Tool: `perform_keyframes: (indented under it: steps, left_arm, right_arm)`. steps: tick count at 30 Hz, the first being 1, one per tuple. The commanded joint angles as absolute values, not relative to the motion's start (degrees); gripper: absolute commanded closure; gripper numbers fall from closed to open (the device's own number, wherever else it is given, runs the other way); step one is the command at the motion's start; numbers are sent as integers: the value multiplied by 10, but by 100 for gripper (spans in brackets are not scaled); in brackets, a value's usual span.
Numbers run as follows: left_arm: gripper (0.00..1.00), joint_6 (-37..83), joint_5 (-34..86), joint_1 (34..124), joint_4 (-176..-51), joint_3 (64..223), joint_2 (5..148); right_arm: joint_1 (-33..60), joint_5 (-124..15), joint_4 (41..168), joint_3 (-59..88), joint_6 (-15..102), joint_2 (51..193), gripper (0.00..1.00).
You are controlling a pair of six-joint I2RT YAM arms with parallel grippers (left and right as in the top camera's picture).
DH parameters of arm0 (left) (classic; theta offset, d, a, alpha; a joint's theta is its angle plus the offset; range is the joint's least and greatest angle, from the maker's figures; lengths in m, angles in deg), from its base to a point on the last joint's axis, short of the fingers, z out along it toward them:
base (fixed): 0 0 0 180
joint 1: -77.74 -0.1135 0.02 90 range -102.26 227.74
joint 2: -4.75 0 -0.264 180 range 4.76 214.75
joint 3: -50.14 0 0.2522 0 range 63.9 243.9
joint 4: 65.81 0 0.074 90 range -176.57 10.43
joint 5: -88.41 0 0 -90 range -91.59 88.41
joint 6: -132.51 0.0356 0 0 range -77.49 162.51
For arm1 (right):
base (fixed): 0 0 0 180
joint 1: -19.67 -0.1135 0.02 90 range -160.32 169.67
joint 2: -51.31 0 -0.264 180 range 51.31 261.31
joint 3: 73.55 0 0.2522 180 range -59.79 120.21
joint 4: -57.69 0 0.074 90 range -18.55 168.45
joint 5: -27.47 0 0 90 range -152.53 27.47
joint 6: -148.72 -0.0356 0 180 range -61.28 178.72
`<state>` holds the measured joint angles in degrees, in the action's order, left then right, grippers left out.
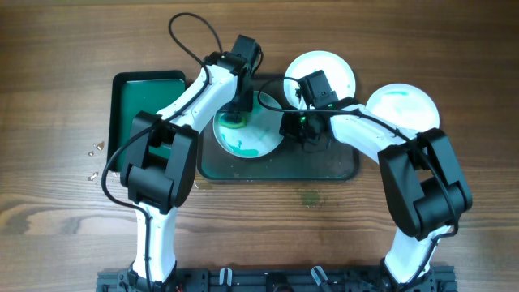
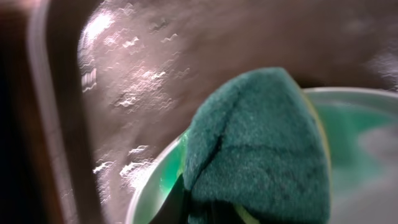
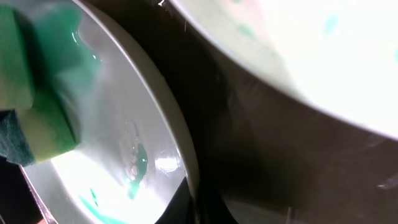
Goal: Clean dirty plates on tray and stack at the side
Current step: 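Scrub the held plate with the sponge in the left gripper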
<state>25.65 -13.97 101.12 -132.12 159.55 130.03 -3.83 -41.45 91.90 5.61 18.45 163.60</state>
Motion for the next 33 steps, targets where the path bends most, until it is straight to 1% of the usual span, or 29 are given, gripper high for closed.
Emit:
perform_keyframes:
  steps: [1, 3, 7, 9, 13, 14, 16, 19, 21, 27, 30, 33]
  left_arm:
    - [96, 193, -226, 994, -1378, 1599, 1309]
    - [96, 209, -158, 1000, -1408, 1596, 1309]
    - [96, 346, 8, 1016, -1419, 1578, 1309]
    - [96, 378, 36, 1022, -1419, 1561, 1309]
    - [96, 384, 48, 1023, -1409, 1518, 1309]
    - [96, 408, 73, 1023, -1409, 1510, 1309]
    - [96, 460, 142, 1024, -1412, 1503, 1309]
    - [96, 564, 289, 1029, -1422, 1504, 1309]
    - [96, 601, 341, 1035, -1422, 1503, 1309]
    - [96, 594, 348, 1036, -1384, 1504, 1309]
    - [96, 522, 328, 1026, -1331, 1504, 1309]
    - [96, 419, 254, 1016, -1270, 1504, 1309]
  right_arm:
    - [-39, -402, 922, 59, 185, 1643, 96]
    - [-39, -402, 921, 59, 185, 1643, 96]
    - [-38, -396, 919, 59, 193, 1643, 96]
    - [-31, -367, 911, 59, 214, 1643, 96]
    - [2, -313, 898, 59, 244, 1643, 96]
    - [8, -308, 898, 59, 248, 1643, 96]
    - [11, -306, 898, 59, 254, 1643, 96]
    - [11, -306, 896, 59, 253, 1643, 96]
    - [11, -306, 897, 59, 253, 1643, 96]
    - [10, -306, 899, 59, 253, 1643, 96]
    - [10, -306, 903, 59, 253, 1643, 96]
    - [10, -306, 906, 59, 253, 1643, 96]
